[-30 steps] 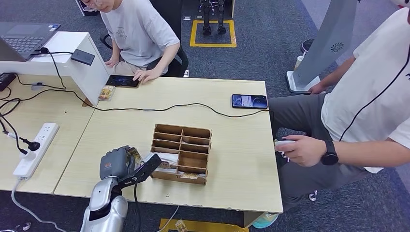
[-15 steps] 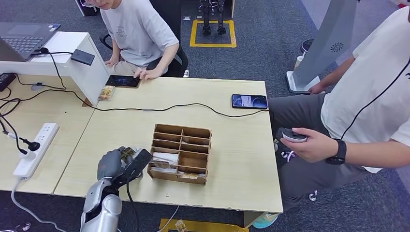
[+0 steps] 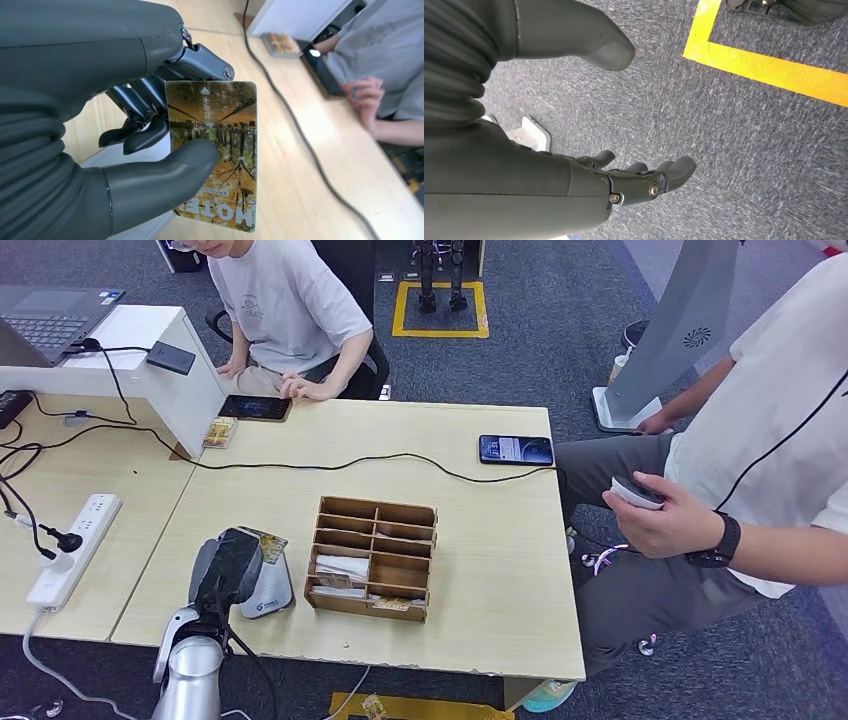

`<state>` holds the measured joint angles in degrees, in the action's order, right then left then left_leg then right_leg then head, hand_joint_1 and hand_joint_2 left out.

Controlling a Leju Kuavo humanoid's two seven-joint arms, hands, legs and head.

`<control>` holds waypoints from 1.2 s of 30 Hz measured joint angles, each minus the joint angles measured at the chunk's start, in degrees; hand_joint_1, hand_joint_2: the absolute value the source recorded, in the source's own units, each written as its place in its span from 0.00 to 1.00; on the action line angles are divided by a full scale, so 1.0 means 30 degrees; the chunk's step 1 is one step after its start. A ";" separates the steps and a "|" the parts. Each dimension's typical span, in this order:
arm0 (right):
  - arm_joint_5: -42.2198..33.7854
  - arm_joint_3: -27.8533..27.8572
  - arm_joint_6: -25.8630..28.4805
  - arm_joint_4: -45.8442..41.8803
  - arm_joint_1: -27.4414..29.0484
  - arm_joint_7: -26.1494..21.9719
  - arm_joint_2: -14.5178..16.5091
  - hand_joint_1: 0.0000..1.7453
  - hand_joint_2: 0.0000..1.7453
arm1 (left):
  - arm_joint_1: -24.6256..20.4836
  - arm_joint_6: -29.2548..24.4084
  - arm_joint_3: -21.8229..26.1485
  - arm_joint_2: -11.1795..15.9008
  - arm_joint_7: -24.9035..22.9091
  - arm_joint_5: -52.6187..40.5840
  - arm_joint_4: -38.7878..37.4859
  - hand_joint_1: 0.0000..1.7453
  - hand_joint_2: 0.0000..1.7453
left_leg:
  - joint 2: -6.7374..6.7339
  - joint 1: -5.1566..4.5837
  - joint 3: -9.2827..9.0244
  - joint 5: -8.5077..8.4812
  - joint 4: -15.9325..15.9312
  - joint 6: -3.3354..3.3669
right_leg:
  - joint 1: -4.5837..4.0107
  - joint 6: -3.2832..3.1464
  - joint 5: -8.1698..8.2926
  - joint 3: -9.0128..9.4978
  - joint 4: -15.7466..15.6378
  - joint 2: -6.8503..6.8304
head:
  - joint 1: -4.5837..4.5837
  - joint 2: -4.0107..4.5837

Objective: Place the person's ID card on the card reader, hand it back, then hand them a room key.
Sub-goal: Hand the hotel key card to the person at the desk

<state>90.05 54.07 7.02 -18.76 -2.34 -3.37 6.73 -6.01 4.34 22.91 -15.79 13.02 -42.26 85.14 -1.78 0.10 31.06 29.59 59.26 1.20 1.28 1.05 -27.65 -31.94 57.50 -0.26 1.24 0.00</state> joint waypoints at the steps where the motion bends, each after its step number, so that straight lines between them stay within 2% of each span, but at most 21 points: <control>1: 0.0000 -0.0005 0.0000 0.0002 0.0000 -0.0005 0.0000 0.00 1.00 | -0.0001 -0.0002 0.0005 -0.0002 0.0060 0.0063 0.0081 1.00 1.00 | 0.0000 0.0000 0.0000 0.0000 0.0000 0.0000 | 0.0000 0.0000 0.0000 0.0000 0.0000 0.0000 | 0.0002 0.0000; 7: 0.0000 -0.0011 0.0002 0.0007 -0.0001 -0.0007 0.0000 0.00 1.00 | -0.0005 -0.0006 0.0007 -0.0004 0.0093 0.0099 0.0141 1.00 1.00 | 0.0000 0.0000 0.0000 0.0000 0.0000 0.0000 | 0.0000 0.0000 0.0000 0.0000 0.0000 0.0000 | -0.0002 0.0002; 11: 0.0000 -0.0095 0.0007 0.0069 -0.0003 -0.0011 0.0000 0.00 1.00 | -0.0098 -0.0434 0.0007 0.0007 0.0569 -0.0151 0.1083 1.00 1.00 | 0.0000 0.0000 -0.0001 0.0000 0.0000 0.0000 | 0.0000 0.0000 0.0000 0.0000 0.0000 0.0000 | -0.0005 0.0000; 15: 0.0000 -0.0546 0.0011 0.0204 -0.0047 -0.0033 0.0000 0.00 1.00 | -0.1233 -0.3493 -0.0555 0.0360 0.1236 -0.6661 0.2021 1.00 1.00 | 0.0001 -0.0001 -0.0003 -0.0003 0.0002 -0.0002 | 0.0000 -0.0006 0.0008 0.0001 0.0000 -0.0001 | -0.0004 0.0000; 20: 0.0000 -0.0914 0.0022 0.0363 -0.0125 -0.0127 0.0000 0.00 1.00 | -0.2238 -0.5143 -0.1553 0.0943 0.0832 -0.9117 0.1289 1.00 1.00 | 0.0001 -0.0001 -0.0003 -0.0004 0.0003 -0.0003 | -0.0001 -0.0008 0.0012 0.0000 0.0001 -0.0001 | -0.0006 0.0000; 28: -0.0018 -0.1863 -0.0062 0.0614 -0.0163 0.0033 0.0000 0.00 1.00 | -0.3699 -0.5446 -0.1995 0.1455 0.0413 -0.9589 -0.0219 1.00 1.00 | -0.0001 -0.0001 -0.0001 -0.0004 0.0004 -0.0003 | -0.0001 -0.0008 0.0012 -0.0003 0.0002 0.0003 | -0.0004 0.0000; 36: -0.0007 -0.2011 -0.0126 0.0723 -0.0175 0.0288 0.0000 0.00 1.00 | -0.4679 -0.5441 -0.2013 0.1658 0.0372 -0.9495 -0.1132 1.00 1.00 | -0.0001 -0.0001 -0.0001 -0.0004 0.0004 -0.0003 | 0.0000 -0.0008 0.0012 -0.0003 0.0002 0.0003 | -0.0005 0.0000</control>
<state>90.03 48.04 6.64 -16.59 -2.86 -2.51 6.73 -20.05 -11.98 16.87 -10.82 14.14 -70.75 81.74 -1.78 0.09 31.06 29.57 59.28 1.19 1.28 1.03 -27.61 -31.95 57.51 -0.25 1.22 0.00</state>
